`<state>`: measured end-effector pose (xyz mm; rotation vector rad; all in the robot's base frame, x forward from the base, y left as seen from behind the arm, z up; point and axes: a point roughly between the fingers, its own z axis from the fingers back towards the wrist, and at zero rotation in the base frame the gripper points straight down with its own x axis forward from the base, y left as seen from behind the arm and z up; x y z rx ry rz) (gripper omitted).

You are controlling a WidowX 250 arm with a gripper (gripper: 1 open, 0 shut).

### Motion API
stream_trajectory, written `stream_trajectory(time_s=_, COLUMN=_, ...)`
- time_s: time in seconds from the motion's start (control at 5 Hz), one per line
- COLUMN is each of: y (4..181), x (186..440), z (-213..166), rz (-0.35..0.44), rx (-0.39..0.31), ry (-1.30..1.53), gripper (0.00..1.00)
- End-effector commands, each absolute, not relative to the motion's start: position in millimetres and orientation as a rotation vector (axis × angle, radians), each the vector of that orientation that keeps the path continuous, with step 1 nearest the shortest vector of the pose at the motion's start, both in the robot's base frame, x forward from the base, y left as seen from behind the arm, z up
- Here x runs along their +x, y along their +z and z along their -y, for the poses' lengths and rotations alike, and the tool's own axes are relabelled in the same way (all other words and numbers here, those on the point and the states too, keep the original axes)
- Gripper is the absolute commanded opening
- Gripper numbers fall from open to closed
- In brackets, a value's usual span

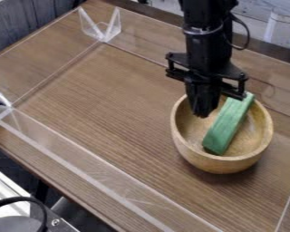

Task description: Put the green block in the brown bowl

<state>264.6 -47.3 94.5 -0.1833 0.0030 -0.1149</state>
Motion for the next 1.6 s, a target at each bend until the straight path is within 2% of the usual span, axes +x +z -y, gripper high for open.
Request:
stream_trajectory(time_s=0.0, y=116.6, x=276, z=44, rz=0.083, rx=-0.183, ry=-0.123, gripper=0.00)
stream_trajectory(time_s=1.4, y=124.1, x=283, z=27, rz=0.116, rx=-0.189, ry=-0.108, gripper=0.00)
